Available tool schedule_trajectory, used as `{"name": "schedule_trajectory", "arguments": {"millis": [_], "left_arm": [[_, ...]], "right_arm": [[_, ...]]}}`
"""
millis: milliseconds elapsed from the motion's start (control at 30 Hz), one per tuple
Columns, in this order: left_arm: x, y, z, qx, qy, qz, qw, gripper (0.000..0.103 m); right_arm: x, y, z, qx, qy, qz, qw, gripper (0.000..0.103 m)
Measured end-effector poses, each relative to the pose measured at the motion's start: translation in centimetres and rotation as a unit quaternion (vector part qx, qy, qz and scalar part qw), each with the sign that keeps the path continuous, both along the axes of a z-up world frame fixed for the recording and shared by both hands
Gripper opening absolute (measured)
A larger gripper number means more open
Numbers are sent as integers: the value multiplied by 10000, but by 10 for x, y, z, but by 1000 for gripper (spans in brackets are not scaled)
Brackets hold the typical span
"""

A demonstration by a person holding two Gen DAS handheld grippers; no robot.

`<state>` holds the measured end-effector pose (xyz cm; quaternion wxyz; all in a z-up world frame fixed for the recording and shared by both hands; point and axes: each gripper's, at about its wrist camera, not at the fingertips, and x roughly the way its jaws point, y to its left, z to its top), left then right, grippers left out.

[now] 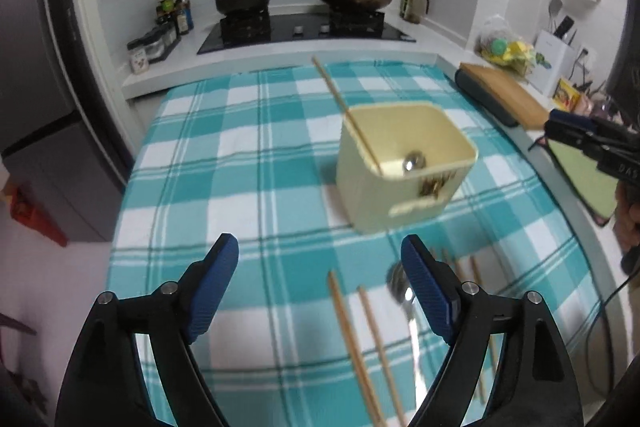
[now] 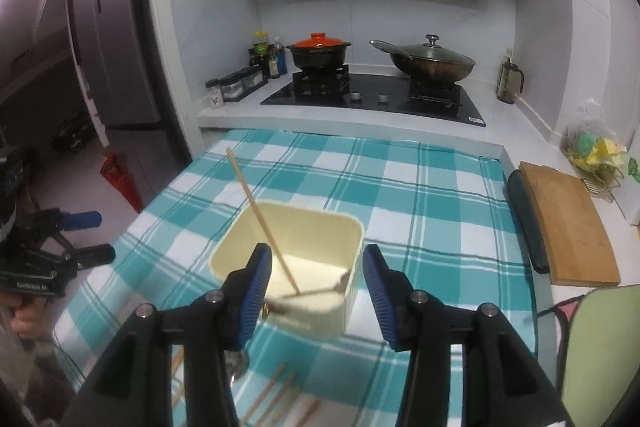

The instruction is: Organize utensils

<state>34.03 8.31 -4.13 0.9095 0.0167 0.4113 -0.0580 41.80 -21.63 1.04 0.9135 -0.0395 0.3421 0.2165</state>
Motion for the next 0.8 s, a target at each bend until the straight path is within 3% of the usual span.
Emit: {"name": "schedule_trajectory", "arguments": {"millis": [200,400,800], "left_arm": [[-75,-3,-49,254,62,482,9985,85],[-105,-15,-72,160,72,772,9969,86],[-123,-34,-102,355,34,901,9953,88]], "right_arm": [[-112,-4,-56,-584,-71,80,9982,51],[-185,-3,-102,-432,11,-241,9988,51],[-225,-16,-149,-413,267,-788,9957,51]]}}
